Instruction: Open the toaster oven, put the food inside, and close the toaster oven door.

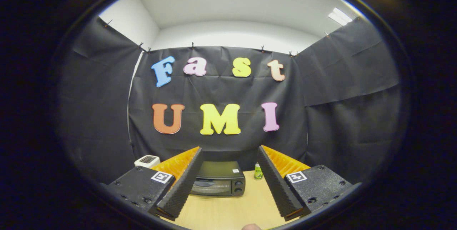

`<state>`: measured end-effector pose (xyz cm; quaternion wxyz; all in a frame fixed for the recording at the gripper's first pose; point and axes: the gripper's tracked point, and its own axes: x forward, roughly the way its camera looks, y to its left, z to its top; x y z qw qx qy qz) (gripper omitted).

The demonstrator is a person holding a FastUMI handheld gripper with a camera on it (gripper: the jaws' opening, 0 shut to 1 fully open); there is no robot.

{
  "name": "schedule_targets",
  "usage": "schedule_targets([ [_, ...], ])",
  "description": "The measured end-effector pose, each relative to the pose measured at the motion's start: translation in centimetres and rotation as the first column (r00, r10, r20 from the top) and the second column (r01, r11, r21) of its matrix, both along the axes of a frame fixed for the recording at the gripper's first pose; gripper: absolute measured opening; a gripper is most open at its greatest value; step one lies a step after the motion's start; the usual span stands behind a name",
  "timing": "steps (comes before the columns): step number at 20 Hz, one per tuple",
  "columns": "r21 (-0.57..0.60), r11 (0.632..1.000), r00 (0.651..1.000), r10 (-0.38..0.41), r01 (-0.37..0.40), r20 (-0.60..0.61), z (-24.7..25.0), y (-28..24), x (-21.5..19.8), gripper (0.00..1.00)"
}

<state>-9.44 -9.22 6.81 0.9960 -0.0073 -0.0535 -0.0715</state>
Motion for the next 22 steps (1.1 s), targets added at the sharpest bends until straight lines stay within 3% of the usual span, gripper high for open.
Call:
schedule_targets([
  [7,0.059,0.998,1.0,0.018,-0.019,0.024,0.4,-1.0,-1.6,1.0],
  [22,0.07,0.997,0.999,0.045,-0.043,-0.026,-1.2,-0.9,-2.8,1.0],
])
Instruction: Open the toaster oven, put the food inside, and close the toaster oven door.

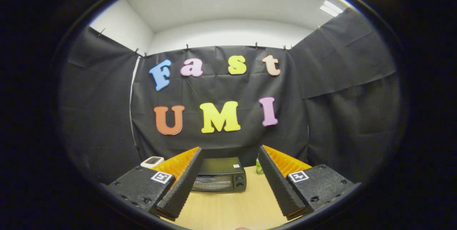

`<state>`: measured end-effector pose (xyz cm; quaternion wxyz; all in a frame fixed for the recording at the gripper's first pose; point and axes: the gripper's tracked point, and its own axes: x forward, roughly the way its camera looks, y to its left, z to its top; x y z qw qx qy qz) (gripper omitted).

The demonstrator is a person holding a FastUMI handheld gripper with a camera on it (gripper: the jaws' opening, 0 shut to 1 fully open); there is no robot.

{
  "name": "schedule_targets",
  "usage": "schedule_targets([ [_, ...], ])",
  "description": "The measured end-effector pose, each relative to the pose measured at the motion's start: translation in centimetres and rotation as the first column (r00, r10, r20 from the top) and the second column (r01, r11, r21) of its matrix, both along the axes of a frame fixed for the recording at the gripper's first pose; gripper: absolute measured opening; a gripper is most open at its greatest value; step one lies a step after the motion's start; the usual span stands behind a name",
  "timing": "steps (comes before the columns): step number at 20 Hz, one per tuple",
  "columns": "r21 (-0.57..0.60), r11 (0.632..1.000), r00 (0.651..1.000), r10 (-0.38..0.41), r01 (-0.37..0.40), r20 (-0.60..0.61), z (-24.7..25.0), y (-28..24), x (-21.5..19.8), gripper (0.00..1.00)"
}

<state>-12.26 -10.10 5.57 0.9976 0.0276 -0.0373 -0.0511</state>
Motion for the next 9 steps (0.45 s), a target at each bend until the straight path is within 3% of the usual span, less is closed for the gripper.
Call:
schedule_targets([
  [9,0.031,0.999,1.0,0.024,-0.024,-0.004,-0.57,-0.6,-1.23,1.0],
])
